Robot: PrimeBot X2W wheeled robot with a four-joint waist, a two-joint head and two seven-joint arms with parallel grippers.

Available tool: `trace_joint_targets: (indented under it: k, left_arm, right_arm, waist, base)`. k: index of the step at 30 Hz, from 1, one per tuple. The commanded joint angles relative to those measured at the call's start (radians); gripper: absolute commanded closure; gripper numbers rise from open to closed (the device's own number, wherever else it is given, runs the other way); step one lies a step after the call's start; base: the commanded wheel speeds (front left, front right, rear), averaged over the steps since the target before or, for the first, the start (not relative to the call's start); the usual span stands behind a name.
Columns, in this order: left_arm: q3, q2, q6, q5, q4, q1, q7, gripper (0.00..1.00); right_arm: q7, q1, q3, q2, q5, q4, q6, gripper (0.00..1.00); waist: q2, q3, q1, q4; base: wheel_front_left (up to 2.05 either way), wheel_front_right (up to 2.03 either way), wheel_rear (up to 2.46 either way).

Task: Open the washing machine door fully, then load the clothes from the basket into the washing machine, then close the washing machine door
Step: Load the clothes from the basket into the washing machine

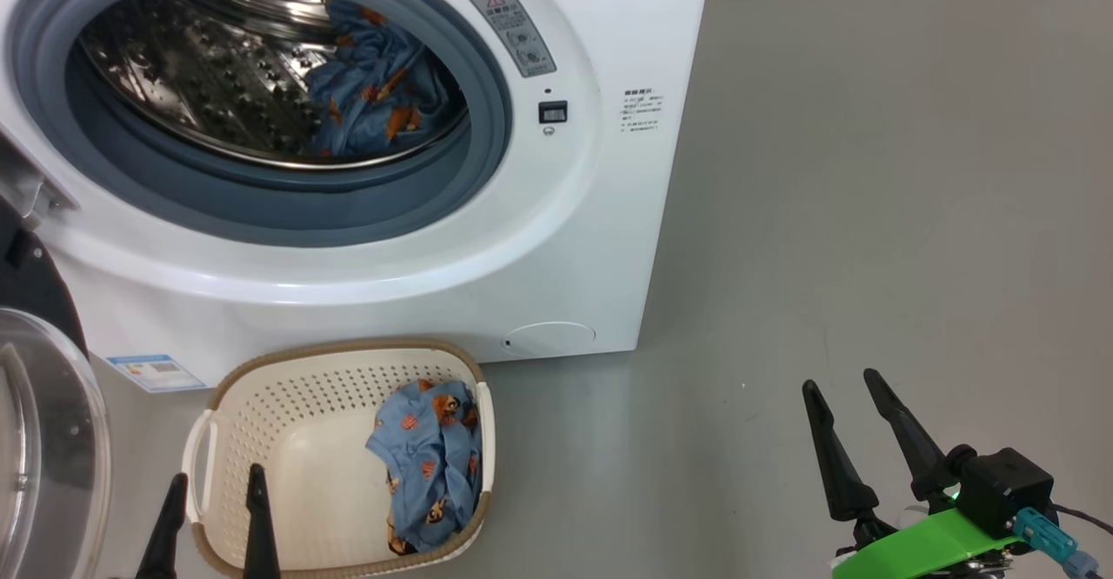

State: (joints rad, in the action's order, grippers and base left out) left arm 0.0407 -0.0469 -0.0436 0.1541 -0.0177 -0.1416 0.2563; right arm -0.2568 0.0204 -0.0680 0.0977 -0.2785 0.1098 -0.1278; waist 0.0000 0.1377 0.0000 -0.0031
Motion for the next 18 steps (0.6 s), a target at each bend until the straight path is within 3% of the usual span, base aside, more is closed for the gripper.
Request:
trace_joint_targets:
  k: [1,18]
  left_arm:
    - [0.026,-0.003,0.0,0.008,0.013,0.038,0.005,0.0]
    - [-0.021,-0.003,0.008,0.028,-0.044,0.123,0.006,0.0]
  right_arm:
    - [-0.005,0.022,-0.023,0.005,0.007,-0.024,-0.003,0.0]
    - [-0.005,0.062,-0.024,-0.003,0.007,-0.034,-0.003,0.0]
  waist:
    - [0.0,0.008,0.0,-0.002]
    - [0.0,0.143,0.0,-0.016]
  base:
    - [0.0,0.0,0.0]
    - [0.0,0.0,0.0]
